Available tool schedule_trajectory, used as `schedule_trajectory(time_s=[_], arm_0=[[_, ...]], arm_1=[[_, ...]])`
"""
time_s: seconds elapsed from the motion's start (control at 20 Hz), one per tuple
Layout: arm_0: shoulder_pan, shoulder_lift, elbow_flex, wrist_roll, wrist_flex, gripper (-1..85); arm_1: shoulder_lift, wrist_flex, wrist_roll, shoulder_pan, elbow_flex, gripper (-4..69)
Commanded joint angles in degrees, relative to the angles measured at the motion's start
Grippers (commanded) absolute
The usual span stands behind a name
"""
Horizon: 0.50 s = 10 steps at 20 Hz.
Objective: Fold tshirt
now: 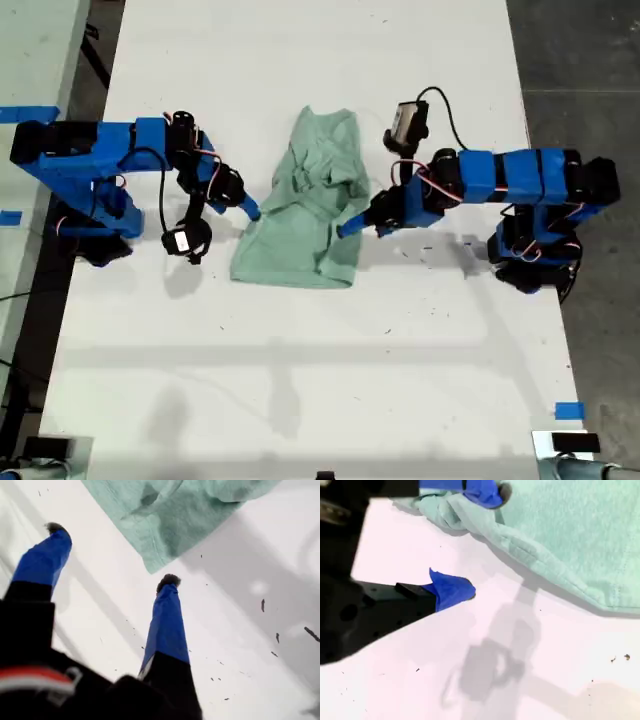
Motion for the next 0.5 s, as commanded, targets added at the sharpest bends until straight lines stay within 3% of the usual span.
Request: schedule_trajectory(time_s=[0.0, 0.2, 0.25, 0.35, 0.45], arm_0=[[0.35, -1.32, -0.44, 0.7, -3.43, 28.2], [0.09, -11.07, 5.71, 2.55, -18.72, 25.7], [0.09, -14.94, 5.01, 2.2, -20.21, 20.1], [-0.62, -18.98, 4.31, 1.05, -21.8, 0.1], [-0.62, -18.46, 4.13, -0.35, -21.88, 0.1]], arm_1=[[4.31, -1.23, 0.53, 0.79, 0.0, 31.8], [5.19, -1.32, 0.44, 0.79, 1.23, 31.7], [5.71, -1.49, 0.62, 0.79, 2.02, 31.6], [7.29, -2.37, 0.88, 0.79, 3.96, 31.2], [8.79, -3.34, 1.14, 0.79, 6.33, 30.9]])
